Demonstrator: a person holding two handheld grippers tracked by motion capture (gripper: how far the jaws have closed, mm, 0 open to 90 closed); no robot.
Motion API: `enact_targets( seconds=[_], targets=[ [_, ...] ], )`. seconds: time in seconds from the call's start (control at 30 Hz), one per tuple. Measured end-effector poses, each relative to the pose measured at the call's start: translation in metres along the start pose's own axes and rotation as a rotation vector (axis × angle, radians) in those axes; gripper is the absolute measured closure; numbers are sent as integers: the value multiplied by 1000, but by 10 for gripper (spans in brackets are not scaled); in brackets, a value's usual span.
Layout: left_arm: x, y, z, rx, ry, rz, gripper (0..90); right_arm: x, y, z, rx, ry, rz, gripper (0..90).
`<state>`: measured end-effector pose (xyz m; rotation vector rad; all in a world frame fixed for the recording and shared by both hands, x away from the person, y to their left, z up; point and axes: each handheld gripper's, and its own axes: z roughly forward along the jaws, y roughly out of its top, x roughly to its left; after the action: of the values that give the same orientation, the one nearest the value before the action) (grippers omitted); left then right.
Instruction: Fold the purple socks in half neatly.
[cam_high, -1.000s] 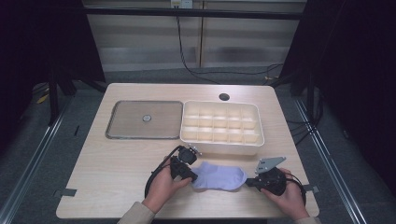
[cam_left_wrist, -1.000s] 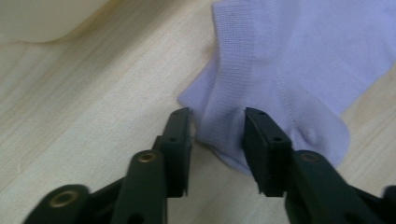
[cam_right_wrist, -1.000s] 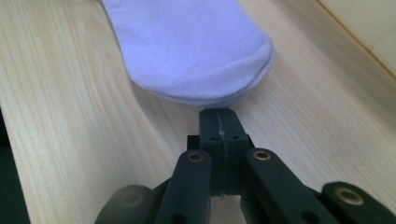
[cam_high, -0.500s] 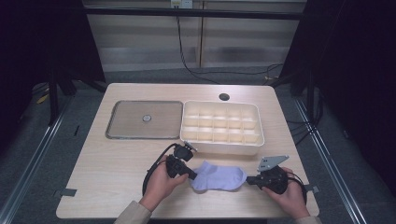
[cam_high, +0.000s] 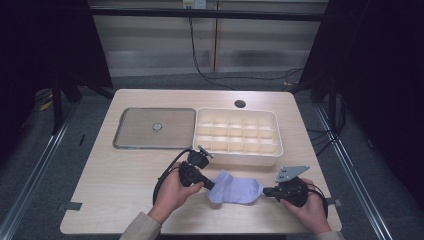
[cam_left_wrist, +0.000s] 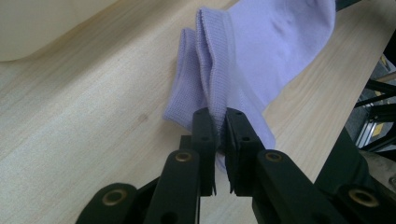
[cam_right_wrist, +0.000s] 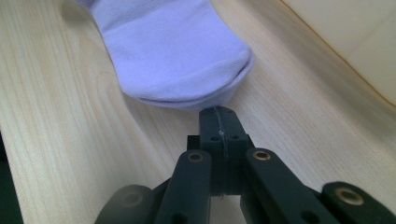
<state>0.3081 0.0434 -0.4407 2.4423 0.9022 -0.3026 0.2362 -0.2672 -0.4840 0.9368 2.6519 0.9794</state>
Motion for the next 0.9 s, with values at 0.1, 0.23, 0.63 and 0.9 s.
enact_targets(
  seconds=[0.1, 0.23, 0.63, 0.9],
  targets=[
    [-3, 2, -2, 1, -6, 0, 832, 1, 1, 2, 2, 7, -3, 900],
    [-6, 5, -5, -4, -7, 5, 833, 2, 2, 4, 8, 10, -14, 900],
    [-12, 12, -5, 10, -13, 12, 832, -2, 0, -1, 2, -15, 11, 900],
    [1, 9, 1, 30, 19, -20, 830, -2, 2, -1, 0, -18, 3, 900]
  ],
)
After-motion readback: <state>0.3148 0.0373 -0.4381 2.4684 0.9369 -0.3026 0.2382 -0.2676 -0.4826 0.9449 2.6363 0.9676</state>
